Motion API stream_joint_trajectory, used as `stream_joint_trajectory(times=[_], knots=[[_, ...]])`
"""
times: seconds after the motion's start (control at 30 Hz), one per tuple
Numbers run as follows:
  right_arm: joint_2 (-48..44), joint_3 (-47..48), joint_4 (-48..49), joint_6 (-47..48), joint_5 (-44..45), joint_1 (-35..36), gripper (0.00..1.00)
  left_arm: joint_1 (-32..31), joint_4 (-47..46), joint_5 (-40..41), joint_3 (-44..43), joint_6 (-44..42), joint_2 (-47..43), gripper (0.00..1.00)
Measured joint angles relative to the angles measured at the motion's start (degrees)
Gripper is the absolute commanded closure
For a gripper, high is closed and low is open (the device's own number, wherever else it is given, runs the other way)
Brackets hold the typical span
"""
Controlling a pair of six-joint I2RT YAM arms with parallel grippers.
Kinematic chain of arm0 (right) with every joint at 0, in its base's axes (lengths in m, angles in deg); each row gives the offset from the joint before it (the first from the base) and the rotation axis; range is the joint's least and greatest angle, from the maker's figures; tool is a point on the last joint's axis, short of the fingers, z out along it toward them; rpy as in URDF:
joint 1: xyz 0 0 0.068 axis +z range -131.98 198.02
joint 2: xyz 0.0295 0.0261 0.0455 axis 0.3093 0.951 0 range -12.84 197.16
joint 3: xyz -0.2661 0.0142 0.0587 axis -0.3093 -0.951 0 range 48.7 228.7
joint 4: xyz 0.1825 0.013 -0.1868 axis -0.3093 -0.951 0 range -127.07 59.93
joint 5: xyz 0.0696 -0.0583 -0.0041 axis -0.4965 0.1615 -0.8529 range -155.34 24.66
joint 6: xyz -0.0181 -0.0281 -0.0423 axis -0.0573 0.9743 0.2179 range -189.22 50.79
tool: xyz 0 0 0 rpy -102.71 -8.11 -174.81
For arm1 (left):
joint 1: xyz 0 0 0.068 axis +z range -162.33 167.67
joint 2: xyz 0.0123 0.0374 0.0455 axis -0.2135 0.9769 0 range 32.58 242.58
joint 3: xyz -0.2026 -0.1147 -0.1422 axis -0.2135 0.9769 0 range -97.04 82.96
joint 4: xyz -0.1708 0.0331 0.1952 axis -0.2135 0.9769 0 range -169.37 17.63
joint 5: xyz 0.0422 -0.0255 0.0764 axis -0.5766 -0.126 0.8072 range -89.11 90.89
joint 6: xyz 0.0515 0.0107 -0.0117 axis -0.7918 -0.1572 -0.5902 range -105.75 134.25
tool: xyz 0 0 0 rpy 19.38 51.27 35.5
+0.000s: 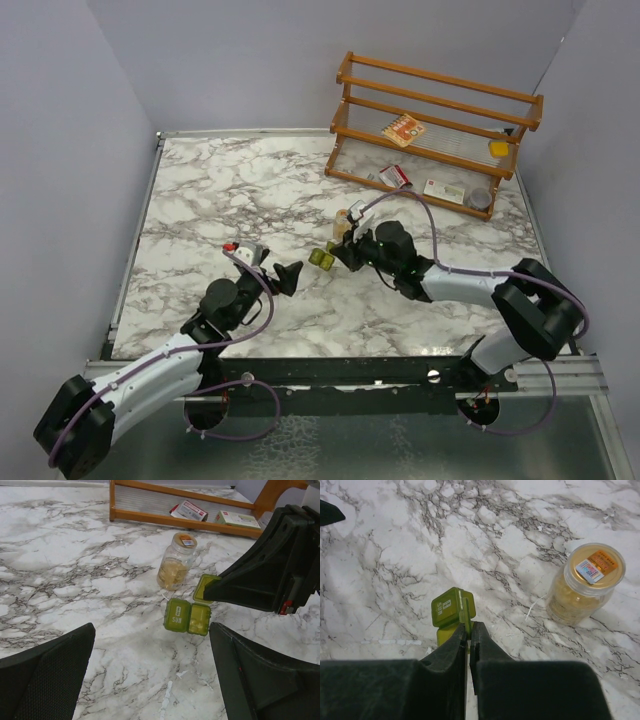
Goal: Sort the pills into containers
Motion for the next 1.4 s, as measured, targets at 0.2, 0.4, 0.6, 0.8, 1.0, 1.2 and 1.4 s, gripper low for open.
stream_joint_trajectory(times=[0.2, 0.4, 0.6, 0.8, 1.0, 1.2, 1.4], knots=[[-7.56, 0.00, -5.64, 0.35, 0.74, 0.00, 0.99, 0.48, -0.37, -3.30, 0.00, -0.85, -0.98, 0.01], [-16.15, 0.00, -12.96, 0.74, 1.36, 0.00, 0.99, 3.19, -0.76, -14.10, -2.32, -1.77, 2.14, 0.01], [-22.64, -0.04, -18.05, 0.68, 1.46, 0.00, 0.99, 5.75, -3.85, -23.71, -6.36, -1.40, 9.62, 0.01], [-26.01, -0.46, -20.76, 0.22, 1.05, 0.00, 0.99, 6.93, -6.12, -30.05, -8.61, 0.04, 13.77, 0.01], [-28.50, -1.46, -23.12, 0.22, -0.31, 0.00, 0.99, 8.22, -7.56, -34.56, -10.91, 2.78, 15.58, 0.01], [-31.69, -1.90, -24.98, 0.28, -1.97, 0.00, 0.99, 9.97, -9.40, -40.65, -16.26, 8.46, 24.50, 0.06], [-33.16, -2.16, -25.77, 0.26, -2.62, 0.00, 0.99, 11.54, -14.14, -46.36, -17.16, 15.30, 32.02, 0.01]])
